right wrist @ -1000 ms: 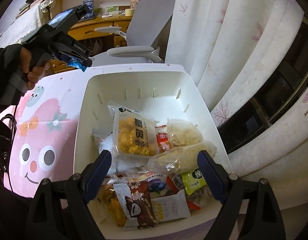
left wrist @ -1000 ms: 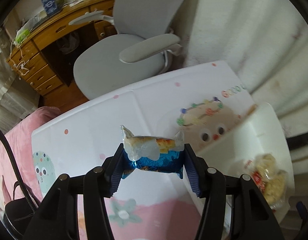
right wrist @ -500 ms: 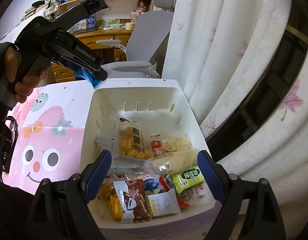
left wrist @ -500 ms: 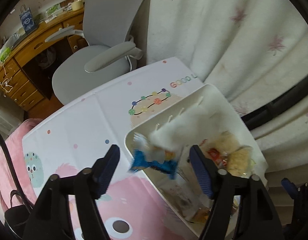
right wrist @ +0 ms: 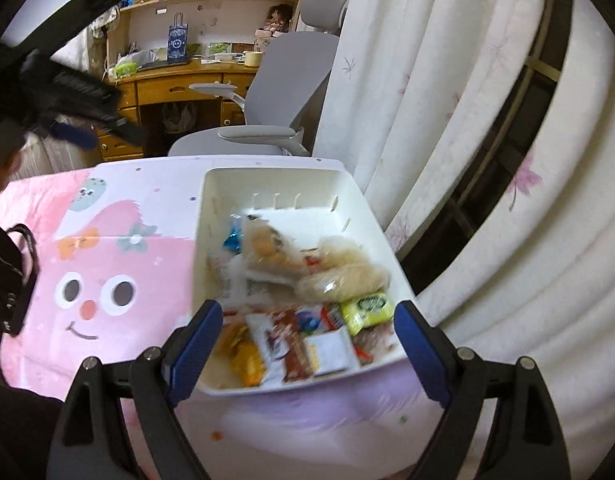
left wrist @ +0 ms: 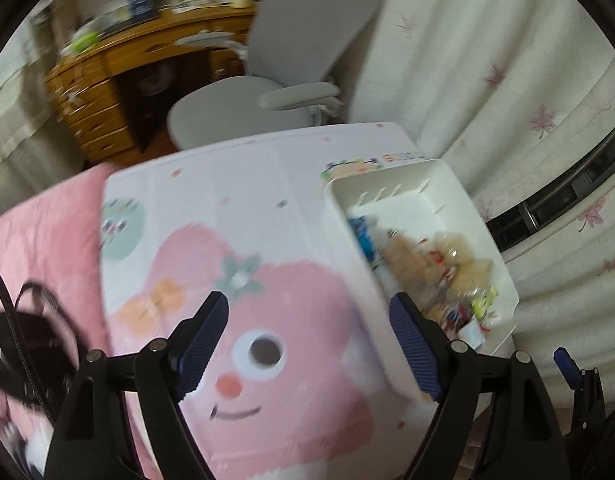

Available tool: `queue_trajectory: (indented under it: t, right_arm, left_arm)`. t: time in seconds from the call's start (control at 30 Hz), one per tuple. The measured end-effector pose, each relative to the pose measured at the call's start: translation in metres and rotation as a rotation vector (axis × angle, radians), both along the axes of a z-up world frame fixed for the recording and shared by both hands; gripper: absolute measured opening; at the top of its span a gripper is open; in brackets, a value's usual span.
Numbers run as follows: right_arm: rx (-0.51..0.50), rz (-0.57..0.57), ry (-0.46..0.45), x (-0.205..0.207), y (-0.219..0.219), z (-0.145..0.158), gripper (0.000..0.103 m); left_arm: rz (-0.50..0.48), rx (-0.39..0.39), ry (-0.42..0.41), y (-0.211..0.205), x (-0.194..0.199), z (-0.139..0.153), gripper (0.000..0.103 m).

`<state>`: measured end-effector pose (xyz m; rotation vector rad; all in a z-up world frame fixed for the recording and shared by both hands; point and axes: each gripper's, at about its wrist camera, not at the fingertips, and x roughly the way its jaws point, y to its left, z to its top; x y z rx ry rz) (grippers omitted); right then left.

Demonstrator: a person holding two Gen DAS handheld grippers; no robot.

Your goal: Organize snacks

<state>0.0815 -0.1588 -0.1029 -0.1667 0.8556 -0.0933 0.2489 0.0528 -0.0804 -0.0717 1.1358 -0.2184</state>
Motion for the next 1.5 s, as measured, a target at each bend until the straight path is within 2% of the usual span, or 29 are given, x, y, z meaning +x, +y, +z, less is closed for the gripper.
queue_trajectory:
  t: [0.27,0.57,0.83,1.07,1.17,1.23,1.33,1.5]
  right_arm:
    - [0.158,0.072,0.025,-0.052,0.027,0.01,0.088]
    - [0.249,0.176,0.054,-0.068,0.04,0.023,0.088]
    - [0.308,0.248,0.093,-0.069,0.017,0.036,0.087]
    - [0.342,0.261,0.131,-0.067,-0.019,0.071,0.087]
    - [0.288,0.282,0.125,-0.07,-0.028,0.083,0.087]
    - [0.296,0.29,0.142,-0.072,-0.036,0.087,0.087]
    - [0.366,0.269,0.175,-0.075,-0.053,0.088,0.087]
    - [0.335,0.271,0.176,-0.083,-0.058,0.085,0.087]
  left_arm:
    - [0.105,-0.005,0.022,0.048,-0.095,-0.011,0.082]
    - [0.188,0.006,-0.029,0.039,-0.176,-0.004,0.082]
    - [0.223,0.02,-0.077,-0.003,-0.194,0.019,0.082]
    - [0.227,0.005,-0.129,-0.04,-0.199,0.057,0.087]
    - [0.237,0.0,-0.159,-0.053,-0.206,0.072,0.089]
    - [0.241,-0.005,-0.172,-0.063,-0.211,0.079,0.09]
    - [0.263,0.042,-0.198,-0.081,-0.222,0.082,0.091]
    - [0.283,0.156,-0.21,-0.104,-0.238,0.075,0.092]
